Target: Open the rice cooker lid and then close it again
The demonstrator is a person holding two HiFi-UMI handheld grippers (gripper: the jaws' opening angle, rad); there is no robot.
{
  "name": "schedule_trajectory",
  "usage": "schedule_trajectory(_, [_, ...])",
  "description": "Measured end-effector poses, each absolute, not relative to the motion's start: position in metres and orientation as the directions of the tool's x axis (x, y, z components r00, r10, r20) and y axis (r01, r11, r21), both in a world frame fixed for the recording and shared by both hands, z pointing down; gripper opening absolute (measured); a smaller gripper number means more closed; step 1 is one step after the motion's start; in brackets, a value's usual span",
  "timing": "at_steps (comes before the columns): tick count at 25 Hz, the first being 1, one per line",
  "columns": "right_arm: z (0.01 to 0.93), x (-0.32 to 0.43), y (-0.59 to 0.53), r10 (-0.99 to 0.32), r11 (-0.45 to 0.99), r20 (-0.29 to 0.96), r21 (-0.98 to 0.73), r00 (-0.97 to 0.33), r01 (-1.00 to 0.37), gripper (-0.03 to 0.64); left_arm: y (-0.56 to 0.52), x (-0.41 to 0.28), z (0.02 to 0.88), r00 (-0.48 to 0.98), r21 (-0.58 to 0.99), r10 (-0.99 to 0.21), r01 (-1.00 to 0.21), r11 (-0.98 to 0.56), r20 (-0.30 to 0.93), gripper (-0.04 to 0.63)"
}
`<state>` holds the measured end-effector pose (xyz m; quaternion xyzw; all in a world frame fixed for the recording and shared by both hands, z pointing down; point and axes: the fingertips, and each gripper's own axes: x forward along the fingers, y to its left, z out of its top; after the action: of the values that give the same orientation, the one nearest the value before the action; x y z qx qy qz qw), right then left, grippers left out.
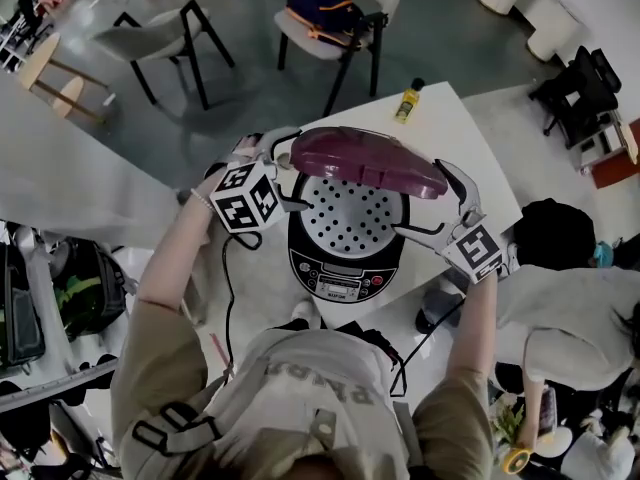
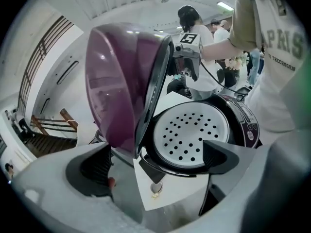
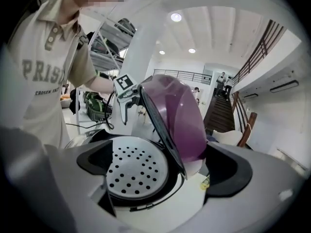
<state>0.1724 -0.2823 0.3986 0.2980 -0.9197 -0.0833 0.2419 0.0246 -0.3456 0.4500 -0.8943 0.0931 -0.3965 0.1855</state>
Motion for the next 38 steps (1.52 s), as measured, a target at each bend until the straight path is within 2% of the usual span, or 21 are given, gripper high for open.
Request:
schedule_trajectory(5, [0.416, 0.172, -0.263, -0.574, 0.819, 0.498, 0.355, -0.65, -0.451, 0.571, -0.327, 0.015, 0.458, 0.62, -0.423, -0.291, 0.074, -0.903, 0.729, 0.6])
schedule_trajectory(10, [0.436, 0.175, -0.244, -0.544, 0.839, 0.592, 0.378, -0.594, -0.391, 0.58, -0.307, 0.009, 0.463, 0.617, -0.373, -0.225, 0.121, -0.92, 0.755, 0.6])
schedule_trajectory(19, [0.464, 0.182, -0.209, -0.428, 0.903, 0.744, 0.334, -0.514, -0.27, 0.581, -0.28, -0.006, 0.482, 0.524, -0.35, -0.17, 0.266, -0.898, 0.834, 0.6])
schedule_trajectory(27, [0.486, 0.182, -0.188, -0.348, 0.937, 0.821, 0.294, -0.452, -0.186, 0.58, -0.265, -0.015, 0.502, 0.448, -0.333, -0.158, 0.343, -0.878, 0.88, 0.6])
schedule_trajectory(38, [0.512, 0.179, -0.17, -0.295, 0.956, 0.863, 0.26, -0.41, -0.14, 0.58, -0.252, -0.024, 0.528, 0.377, -0.342, -0.189, 0.395, -0.853, 0.907, 0.6])
